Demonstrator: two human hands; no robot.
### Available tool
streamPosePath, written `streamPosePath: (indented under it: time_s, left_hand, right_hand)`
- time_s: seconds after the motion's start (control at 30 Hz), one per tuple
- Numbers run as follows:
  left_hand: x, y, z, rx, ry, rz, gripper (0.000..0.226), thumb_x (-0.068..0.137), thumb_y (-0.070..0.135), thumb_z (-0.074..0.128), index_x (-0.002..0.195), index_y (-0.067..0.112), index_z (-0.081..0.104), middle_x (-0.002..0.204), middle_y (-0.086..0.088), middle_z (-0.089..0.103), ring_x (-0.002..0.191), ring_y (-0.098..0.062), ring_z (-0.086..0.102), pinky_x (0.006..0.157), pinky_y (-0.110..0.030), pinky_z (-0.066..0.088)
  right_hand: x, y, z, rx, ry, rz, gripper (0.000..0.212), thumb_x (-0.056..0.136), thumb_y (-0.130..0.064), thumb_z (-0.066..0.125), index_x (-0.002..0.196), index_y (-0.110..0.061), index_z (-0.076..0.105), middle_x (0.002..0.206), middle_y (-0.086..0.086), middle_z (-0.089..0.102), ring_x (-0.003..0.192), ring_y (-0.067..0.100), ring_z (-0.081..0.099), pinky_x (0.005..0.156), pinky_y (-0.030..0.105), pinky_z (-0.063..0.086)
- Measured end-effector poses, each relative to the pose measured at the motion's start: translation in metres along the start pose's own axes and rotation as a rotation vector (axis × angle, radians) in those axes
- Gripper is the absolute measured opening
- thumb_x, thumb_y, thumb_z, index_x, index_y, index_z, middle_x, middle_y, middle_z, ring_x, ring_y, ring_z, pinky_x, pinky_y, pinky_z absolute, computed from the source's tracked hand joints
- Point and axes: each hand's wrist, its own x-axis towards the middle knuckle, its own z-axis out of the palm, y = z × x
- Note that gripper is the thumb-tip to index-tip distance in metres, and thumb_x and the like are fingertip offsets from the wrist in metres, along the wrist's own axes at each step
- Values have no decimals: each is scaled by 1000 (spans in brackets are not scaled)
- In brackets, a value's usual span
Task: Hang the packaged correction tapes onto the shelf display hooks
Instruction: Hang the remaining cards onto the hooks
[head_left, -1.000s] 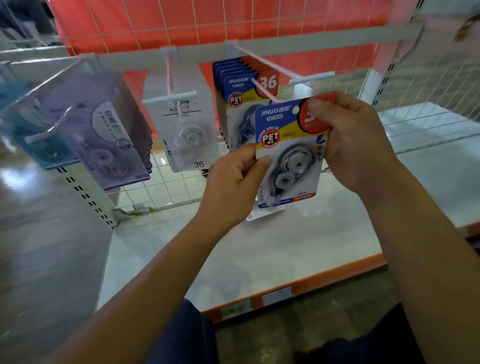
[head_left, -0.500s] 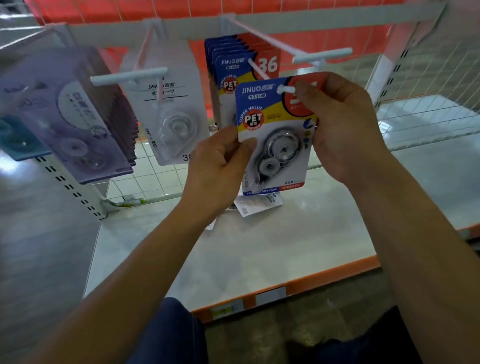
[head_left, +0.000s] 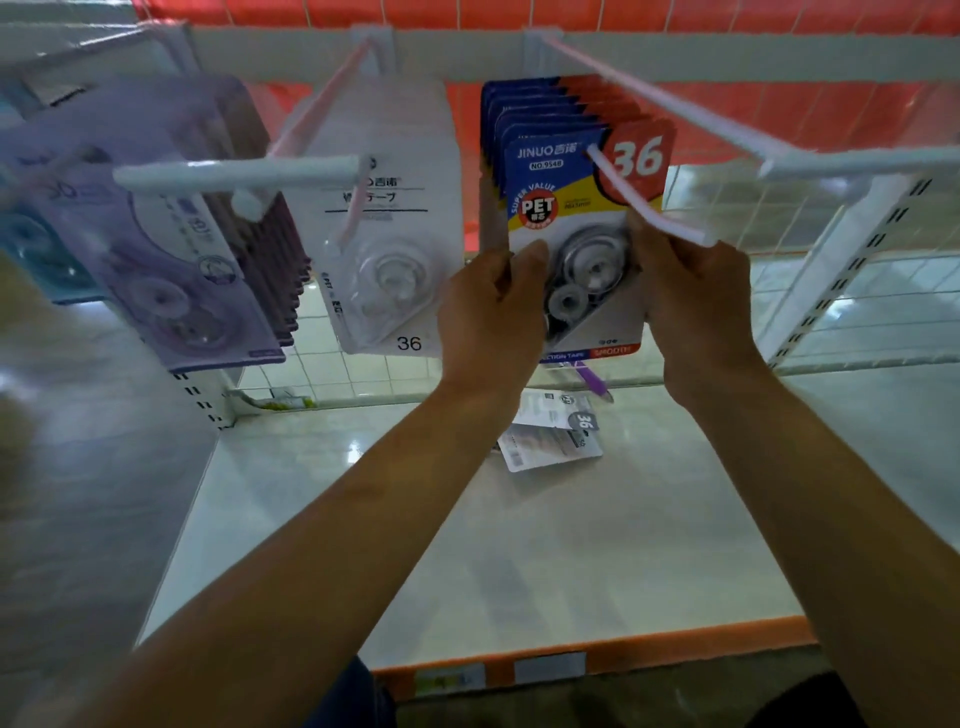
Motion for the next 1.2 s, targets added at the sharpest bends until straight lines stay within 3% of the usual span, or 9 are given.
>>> streamPosePath:
  time_s: [0.17, 0.33, 0.47, 0.6, 0.67, 0.73, 0.87, 1.0, 1.2]
  left_hand:
    - [13, -1, 4, 6, 31, -37, 49, 96, 26, 55, 52, 20, 34, 36, 11, 32, 39, -4, 30, 44, -18, 27]
    - [17, -4, 9, 9, 73, -41, 45, 98, 33, 52, 62, 5, 52, 51, 1, 52, 49, -4, 44, 49, -20, 38]
    - [20, -12, 10, 58, 73, 12, 41, 98, 36, 50, 79, 3, 62, 65, -5, 62, 63, -11, 57, 61, -28, 48]
    - [6, -31, 7, 156, -38, 37, 44, 103, 33, 40, 62, 20, 49, 47, 12, 50, 48, 2, 49, 50, -11, 37]
    - [-9, -54, 3, 199, -132, -5, 41, 103, 37, 33, 74, 21, 57, 68, 12, 62, 64, 4, 57, 61, -8, 43]
    - [-23, -84, 0, 272, -221, -62, 44, 102, 41, 30, 98, 12, 63, 96, -2, 69, 87, -9, 64, 80, -25, 52]
    - [-35, -144, -5, 568, -344, -105, 34, 101, 37, 41, 108, 12, 62, 107, -8, 66, 94, -18, 62, 83, -36, 54]
    - [-33, -188, -5, 953, -552, -184, 39, 96, 25, 54, 134, 17, 50, 135, -8, 52, 120, -26, 51, 96, -39, 48]
    - [-25, -203, 2, 1044, -720, -252, 51, 89, 10, 53, 139, 16, 44, 131, -14, 56, 114, -30, 53, 92, -39, 48]
  right_hand:
    - [14, 7, 7, 57, 7, 60, 37, 69, -55, 64, 53, -22, 61, 66, 17, 54, 70, 18, 47, 66, 39, 37]
    - [23, 11, 13, 86, -46, 74, 23, 64, -59, 66, 54, -39, 66, 69, 14, 59, 75, 21, 53, 68, 43, 44]
    - [28, 22, 17, 145, -138, 60, 28, 77, -57, 65, 73, -30, 73, 106, 38, 55, 92, 47, 60, 82, 52, 48]
    - [30, 54, 14, 291, -282, 199, 50, 81, -67, 48, 99, -25, 70, 103, 9, 72, 103, 32, 66, 93, 48, 50]
    - [29, 76, 11, 307, -422, 247, 57, 83, -66, 35, 109, -23, 63, 99, 5, 73, 91, 25, 69, 84, 45, 54]
    - [26, 96, 7, 233, -533, 275, 71, 80, -69, 27, 101, -13, 64, 85, 10, 73, 74, 23, 68, 69, 35, 52]
    - [16, 134, 8, 14, -629, 304, 82, 83, -73, 21, 83, -3, 64, 80, 17, 69, 67, 24, 67, 59, 25, 53]
    - [2, 182, 19, -495, -731, 166, 44, 101, -34, 40, 77, -8, 67, 74, 9, 69, 68, 22, 66, 58, 19, 49]
    - [-18, 237, 25, -1198, -1285, -107, 30, 92, -26, 53, 119, -32, 65, 139, 3, 45, 125, 20, 45, 103, 35, 40]
